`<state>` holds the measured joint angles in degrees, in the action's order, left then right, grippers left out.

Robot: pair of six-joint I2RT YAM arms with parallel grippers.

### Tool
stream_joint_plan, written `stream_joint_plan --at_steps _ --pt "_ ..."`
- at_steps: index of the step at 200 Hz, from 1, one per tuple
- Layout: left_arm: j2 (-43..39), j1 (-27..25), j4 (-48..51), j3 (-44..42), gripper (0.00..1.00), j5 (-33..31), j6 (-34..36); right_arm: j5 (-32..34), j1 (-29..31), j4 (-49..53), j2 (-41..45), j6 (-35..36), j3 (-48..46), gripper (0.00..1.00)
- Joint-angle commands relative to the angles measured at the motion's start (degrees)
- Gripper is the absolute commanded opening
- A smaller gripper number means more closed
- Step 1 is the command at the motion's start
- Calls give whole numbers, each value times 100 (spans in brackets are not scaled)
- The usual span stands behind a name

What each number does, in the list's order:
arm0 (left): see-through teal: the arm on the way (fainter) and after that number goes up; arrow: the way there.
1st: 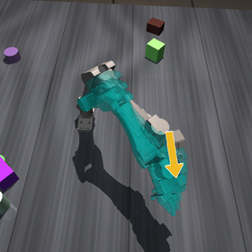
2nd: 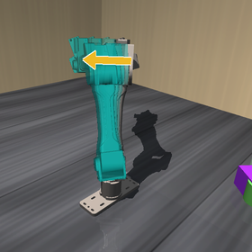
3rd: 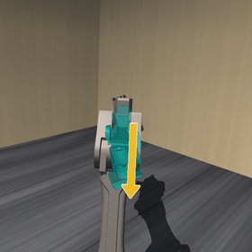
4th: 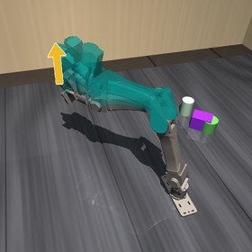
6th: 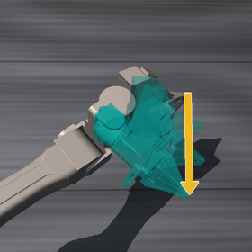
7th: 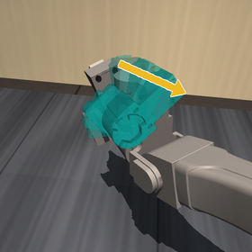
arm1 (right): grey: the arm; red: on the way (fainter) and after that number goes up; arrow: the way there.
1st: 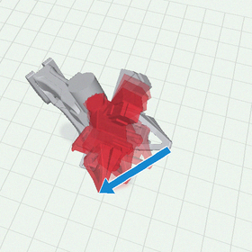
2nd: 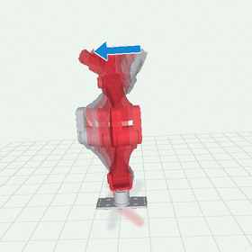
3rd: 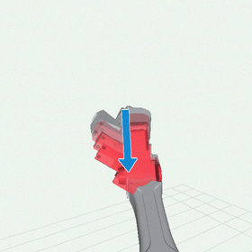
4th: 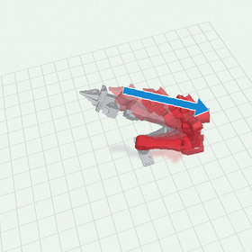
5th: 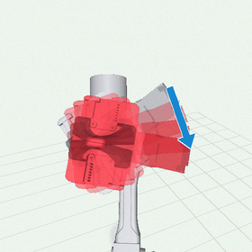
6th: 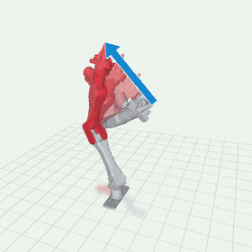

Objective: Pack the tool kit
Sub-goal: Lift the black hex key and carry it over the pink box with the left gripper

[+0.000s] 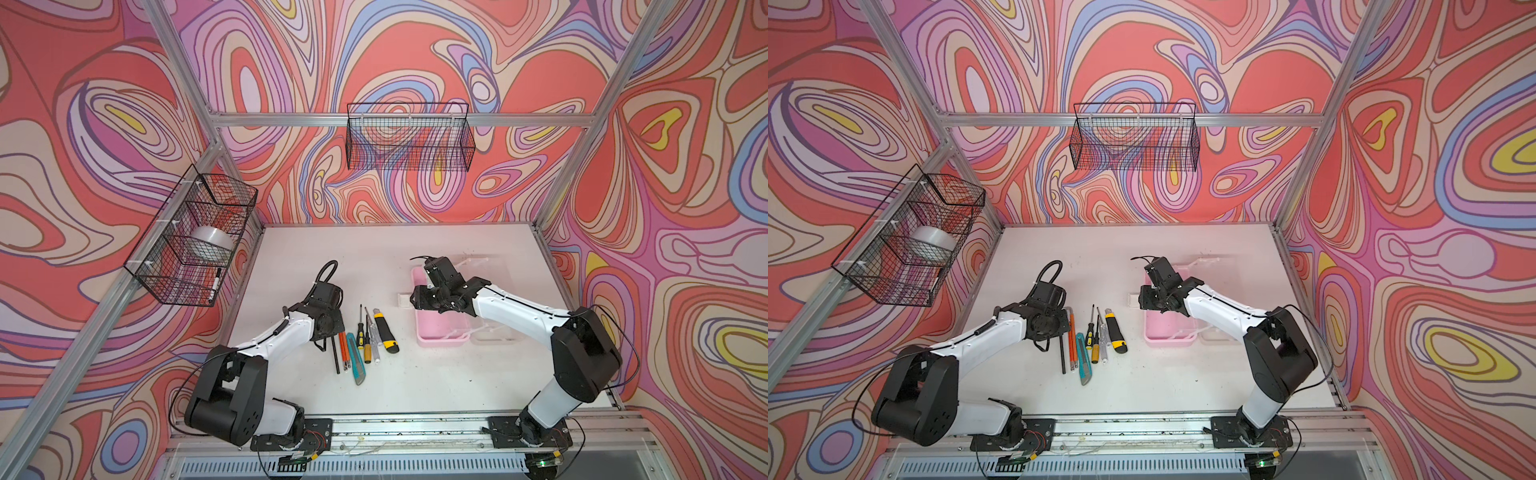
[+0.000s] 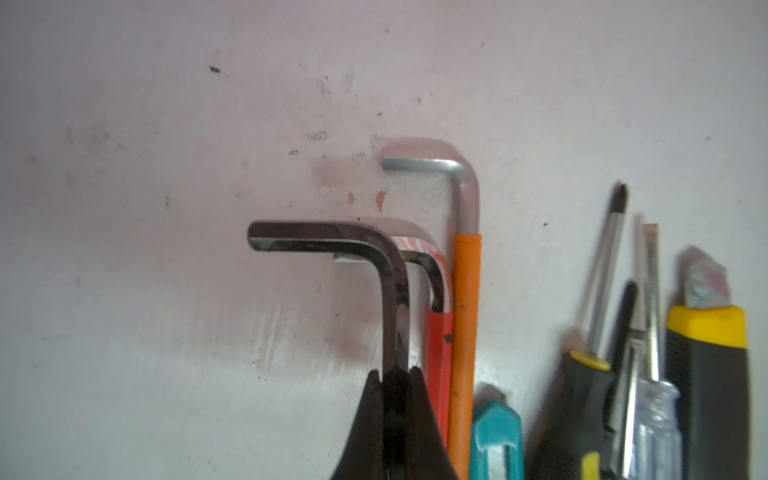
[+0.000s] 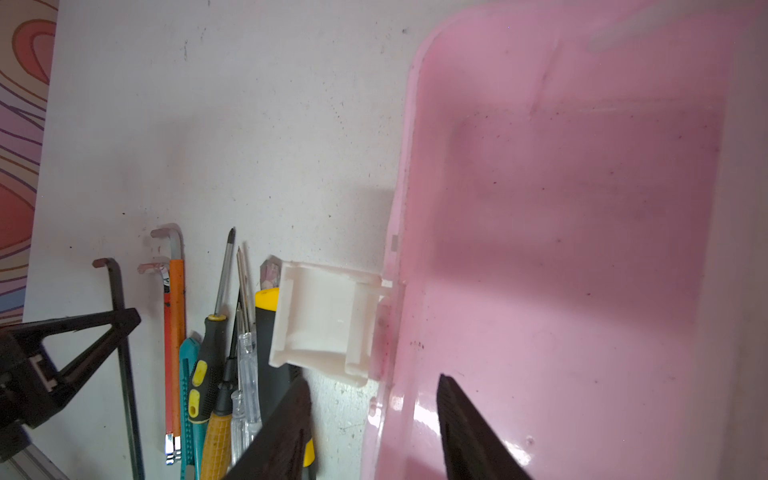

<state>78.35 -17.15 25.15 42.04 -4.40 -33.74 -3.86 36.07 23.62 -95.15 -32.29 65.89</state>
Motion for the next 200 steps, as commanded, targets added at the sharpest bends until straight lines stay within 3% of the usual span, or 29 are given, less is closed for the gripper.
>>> stream_joint_plan --at_steps 1,27,56,88,137,200 --pt "-648 -16 509 412 0 -41 146 58 -7 -74 240 -90 -85 52" --pt "-1145 -289 556 791 0 236 -15 189 -65 -70 747 -221 -269 51" --pt "-994 -1070 283 1416 0 194 -274 499 -264 112 1453 -307 -434 51" --pt "-298 -1744 -514 1987 0 565 -661 509 -723 539 1924 -313 -410 51" --pt "1170 -2362 -1372 2965 0 995 -966 446 -1193 582 2172 -260 -559 50" --pt "2525 -2518 -1864 3756 0 1529 -1473 465 -1418 609 2559 -116 -776 50"
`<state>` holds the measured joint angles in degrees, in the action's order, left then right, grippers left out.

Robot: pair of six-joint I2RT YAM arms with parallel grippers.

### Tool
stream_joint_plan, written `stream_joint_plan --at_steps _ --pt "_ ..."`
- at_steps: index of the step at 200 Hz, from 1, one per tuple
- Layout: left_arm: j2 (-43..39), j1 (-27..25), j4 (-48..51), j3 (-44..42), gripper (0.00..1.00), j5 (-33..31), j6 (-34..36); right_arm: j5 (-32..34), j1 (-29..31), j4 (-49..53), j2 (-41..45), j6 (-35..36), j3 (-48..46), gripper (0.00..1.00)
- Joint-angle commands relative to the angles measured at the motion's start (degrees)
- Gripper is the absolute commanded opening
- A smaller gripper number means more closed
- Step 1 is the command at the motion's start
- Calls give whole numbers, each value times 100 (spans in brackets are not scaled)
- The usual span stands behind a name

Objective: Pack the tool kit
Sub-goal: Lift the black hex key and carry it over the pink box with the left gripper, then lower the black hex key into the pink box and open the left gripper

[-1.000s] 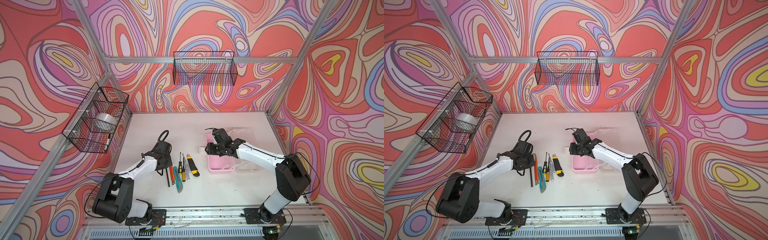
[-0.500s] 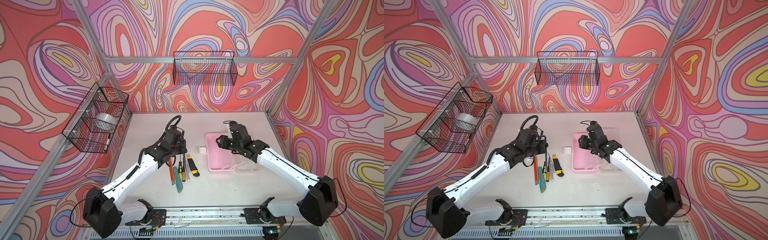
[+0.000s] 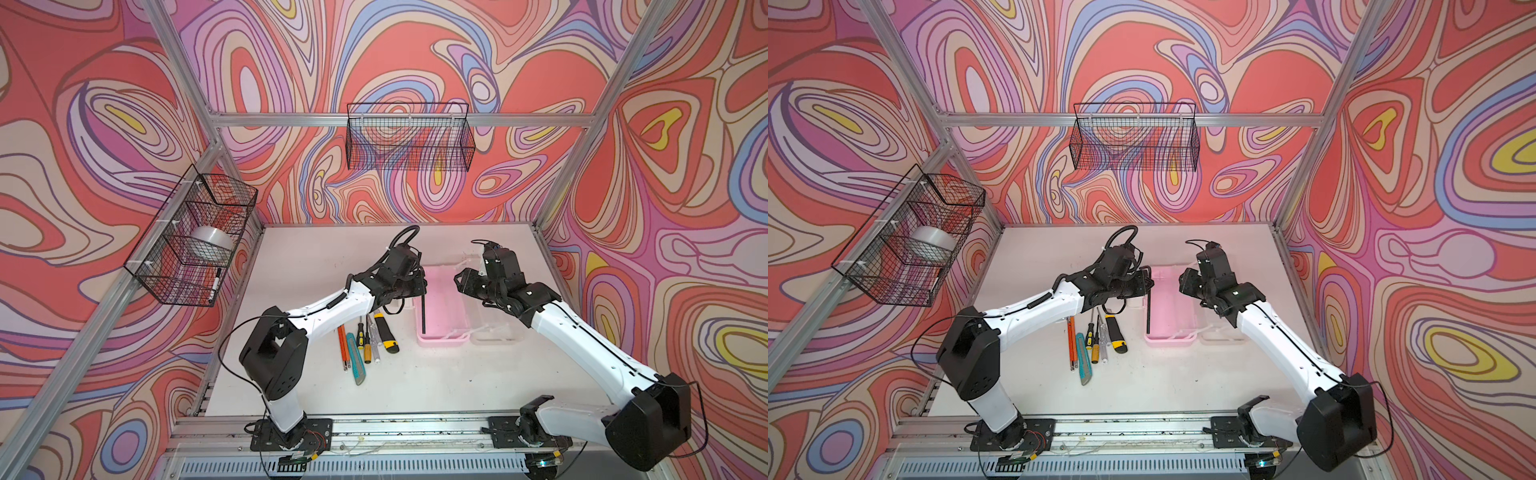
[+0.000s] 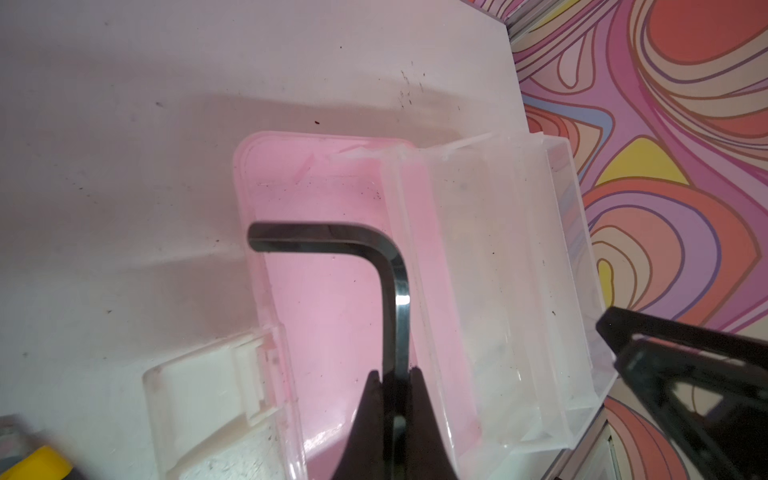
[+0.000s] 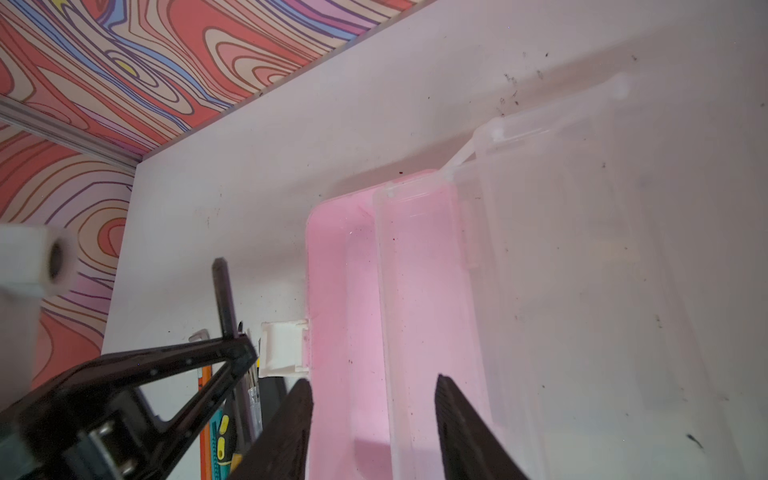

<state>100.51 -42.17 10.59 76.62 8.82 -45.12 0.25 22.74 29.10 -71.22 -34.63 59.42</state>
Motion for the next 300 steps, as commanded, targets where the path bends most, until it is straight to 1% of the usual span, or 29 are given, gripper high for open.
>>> stream_joint_plan --at_steps 1,52,89,135,148,159,171,189,208,225,251,268,300 --pt "327 -17 -408 309 0 207 -337 54 -89 56 168 125 -130 51" --pt "1102 -52 -133 910 0 167 -339 -21 -190 49 78 185 -229 51" --pt "1343 -112 -10 927 0 60 -344 -81 -217 -95 -18 176 -308 50" --pt "1548 -150 -22 885 0 91 -410 -200 -235 -214 -165 170 -326 51" --pt "1568 -149 -22 898 13 97 -378 -223 -251 -245 -205 170 -340 51" --pt "1568 -151 5 907 31 92 -361 -239 -244 -264 -216 167 -356 51" --pt "1573 -143 20 907 38 72 -331 -236 -245 -291 -215 168 -377 51" --pt "1577 -151 23 916 42 85 -323 -239 -245 -317 -225 172 -396 51" --pt "1534 -151 10 916 43 121 -302 -273 -253 -310 -225 168 -389 51" --pt "1354 -145 58 899 44 -39 -112 -280 -252 -301 -177 192 -390 51" --pt "1025 -131 410 1013 47 -659 402 -271 -253 -237 -114 254 -377 51" --pt "903 -97 861 1129 48 -1037 753 -284 -253 -256 -85 268 -396 51" --pt "985 -56 1408 1453 49 -1674 1268 -392 -255 -355 -152 240 -405 50"
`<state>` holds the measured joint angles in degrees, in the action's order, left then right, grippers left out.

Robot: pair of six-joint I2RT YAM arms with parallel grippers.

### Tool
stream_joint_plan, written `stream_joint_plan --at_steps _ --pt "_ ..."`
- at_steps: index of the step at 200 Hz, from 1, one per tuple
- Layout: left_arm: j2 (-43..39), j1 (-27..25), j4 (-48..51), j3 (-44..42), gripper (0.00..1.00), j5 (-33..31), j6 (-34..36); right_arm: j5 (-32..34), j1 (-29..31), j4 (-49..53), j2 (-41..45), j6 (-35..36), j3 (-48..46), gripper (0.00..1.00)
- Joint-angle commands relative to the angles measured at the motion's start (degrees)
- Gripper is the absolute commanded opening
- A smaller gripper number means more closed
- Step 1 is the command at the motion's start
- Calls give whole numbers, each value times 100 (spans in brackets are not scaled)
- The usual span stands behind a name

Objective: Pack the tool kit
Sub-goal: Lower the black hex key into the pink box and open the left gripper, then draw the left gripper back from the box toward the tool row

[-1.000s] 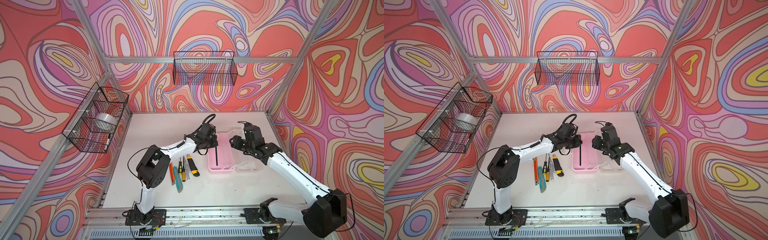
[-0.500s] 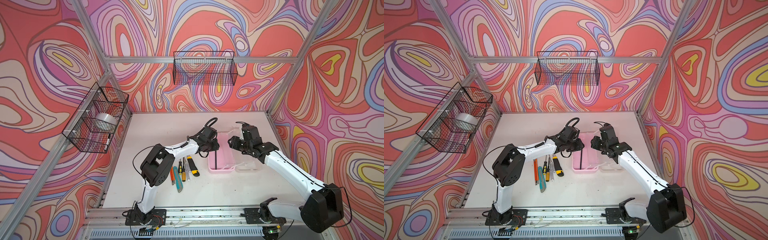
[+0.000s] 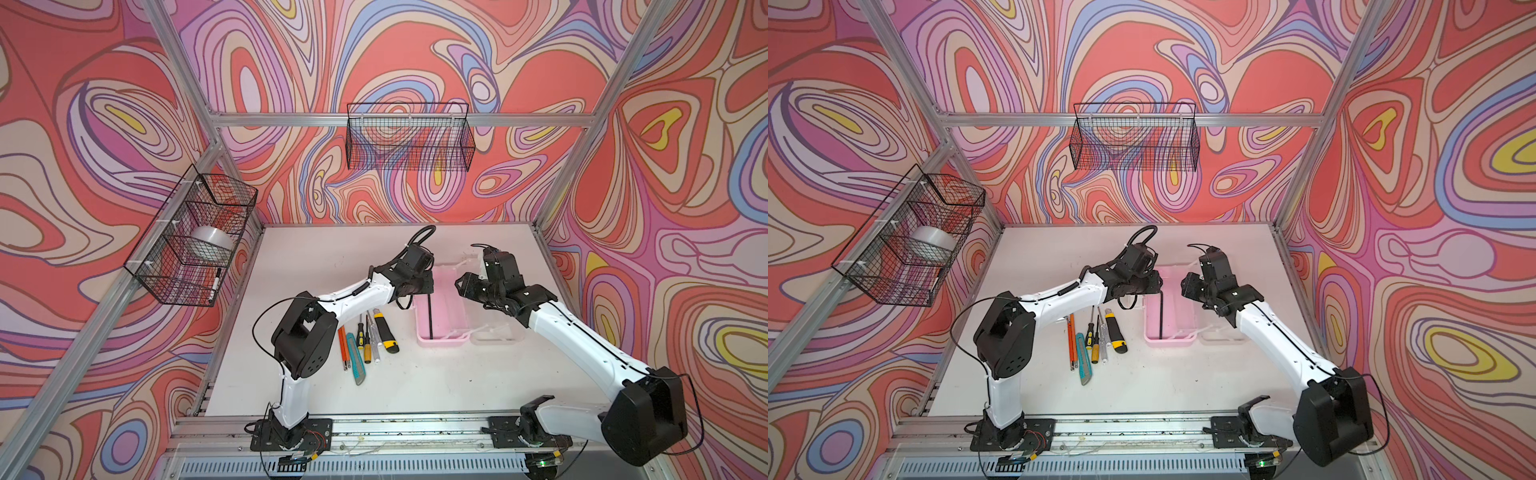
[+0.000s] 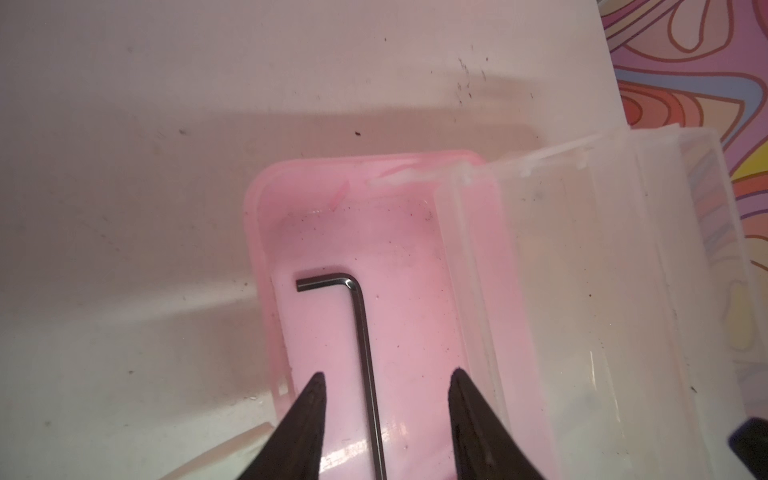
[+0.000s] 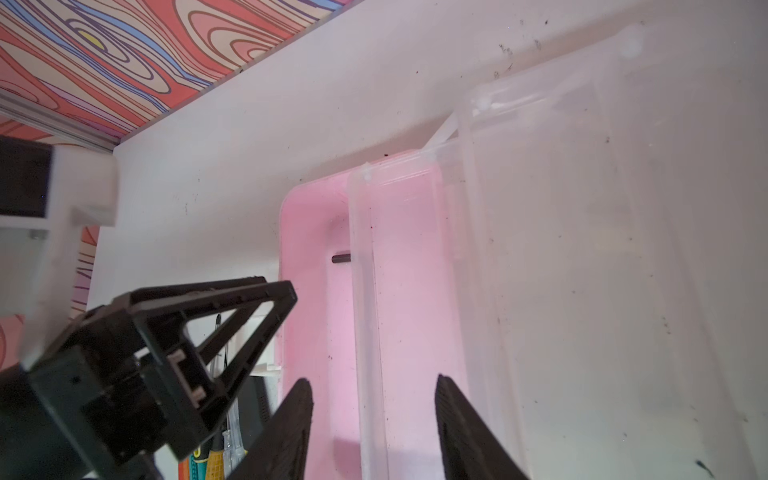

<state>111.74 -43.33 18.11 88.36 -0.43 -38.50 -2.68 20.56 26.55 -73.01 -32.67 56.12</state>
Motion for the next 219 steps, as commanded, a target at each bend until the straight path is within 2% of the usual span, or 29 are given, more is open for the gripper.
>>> stream_joint_plan --at_steps 1,67,130,219 --pt "-137 61 666 288 49 -758 611 -100 -35 -103 26 42 -75 50" --pt "273 271 634 414 47 -845 743 -193 -36 -141 -220 40 123 50" --pt "737 441 478 600 44 -458 762 -253 -34 -180 -396 -1 255 50" --pt "1070 596 658 771 34 -504 932 -282 -34 -236 -523 -9 297 49"
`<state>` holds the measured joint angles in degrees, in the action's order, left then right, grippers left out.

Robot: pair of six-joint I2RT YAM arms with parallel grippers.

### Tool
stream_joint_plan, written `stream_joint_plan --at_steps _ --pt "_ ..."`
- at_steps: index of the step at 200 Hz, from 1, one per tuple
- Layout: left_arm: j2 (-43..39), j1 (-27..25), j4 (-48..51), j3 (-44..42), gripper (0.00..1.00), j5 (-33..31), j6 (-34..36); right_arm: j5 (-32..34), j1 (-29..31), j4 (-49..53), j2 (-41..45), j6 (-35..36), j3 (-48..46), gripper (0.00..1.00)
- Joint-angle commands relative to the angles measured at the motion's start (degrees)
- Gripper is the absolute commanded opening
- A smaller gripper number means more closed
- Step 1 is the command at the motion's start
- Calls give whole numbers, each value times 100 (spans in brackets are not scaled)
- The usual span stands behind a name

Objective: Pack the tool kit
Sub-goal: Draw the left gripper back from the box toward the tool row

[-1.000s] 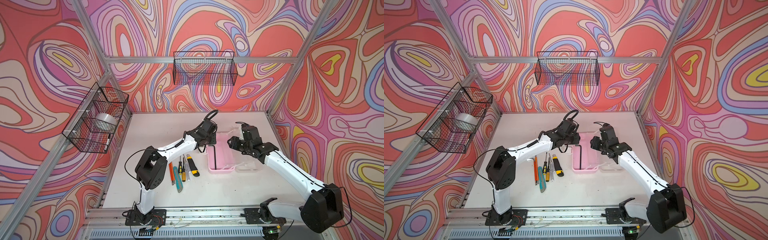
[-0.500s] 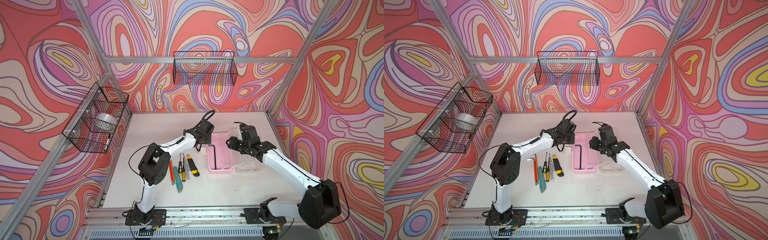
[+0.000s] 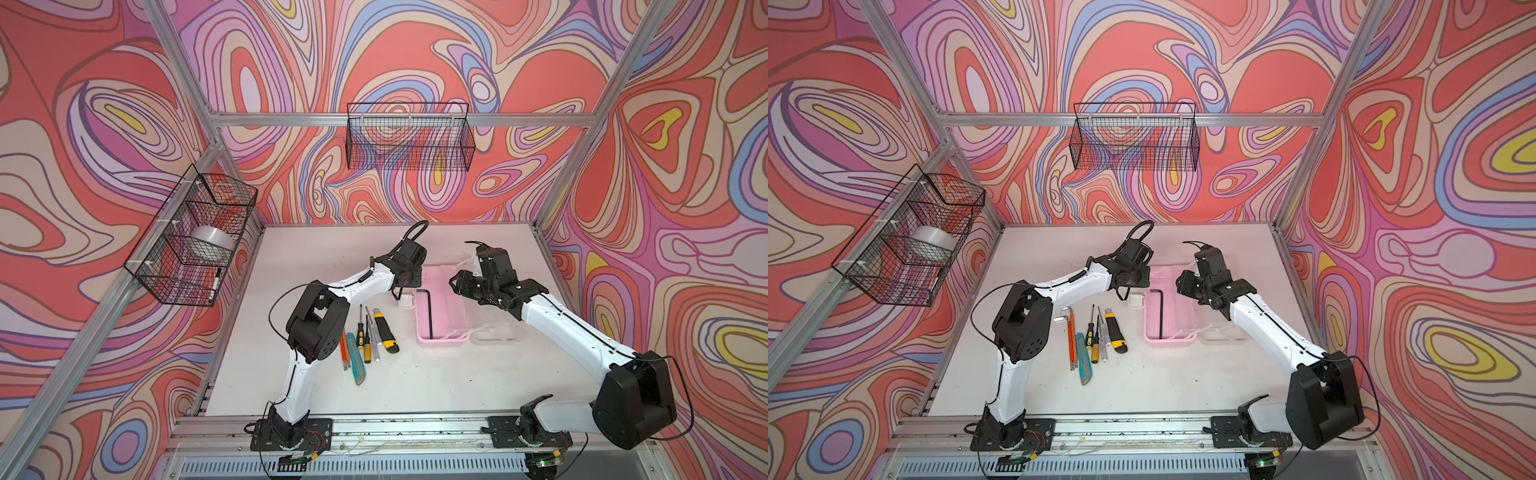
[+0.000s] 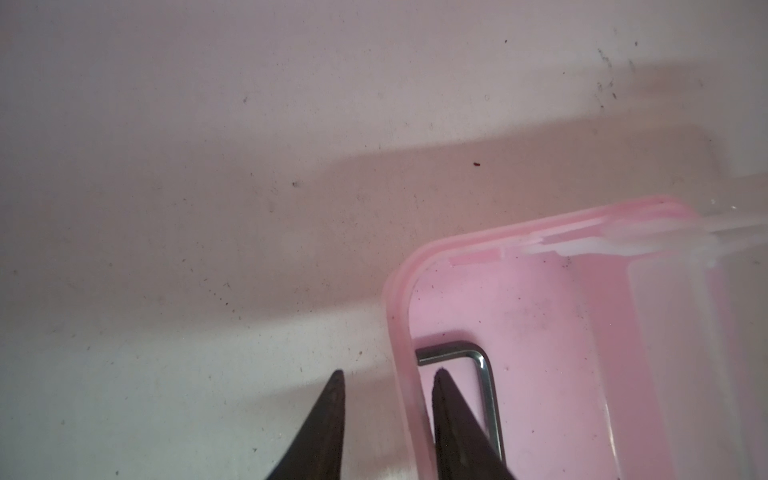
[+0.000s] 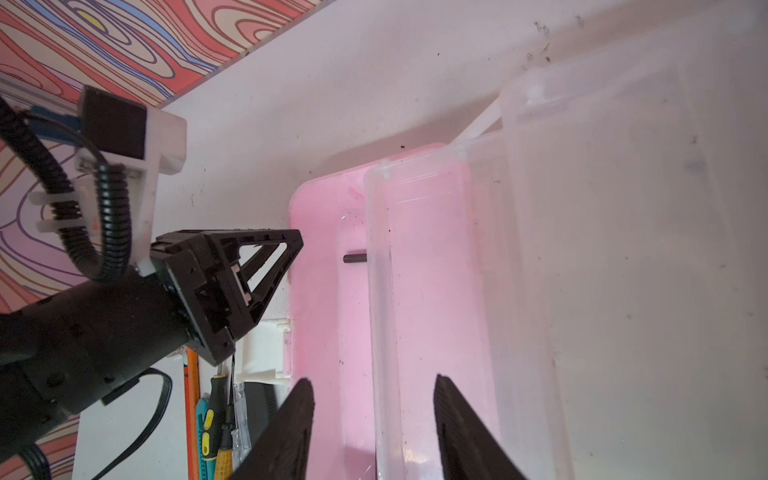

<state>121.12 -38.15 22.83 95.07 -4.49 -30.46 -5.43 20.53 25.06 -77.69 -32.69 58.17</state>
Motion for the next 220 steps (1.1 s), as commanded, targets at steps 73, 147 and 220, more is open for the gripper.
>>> stream_joint_plan --at_steps 73,147,220 --pt "-16 309 169 -174 32 -304 250 -65 -32 -193 -211 -18 63 50" --pt "-387 404 214 -266 44 -483 388 -125 -32 -216 -274 74 189 49" --pt "-2446 618 230 -1442 62 -1076 534 -415 -33 -298 -240 171 414 49"
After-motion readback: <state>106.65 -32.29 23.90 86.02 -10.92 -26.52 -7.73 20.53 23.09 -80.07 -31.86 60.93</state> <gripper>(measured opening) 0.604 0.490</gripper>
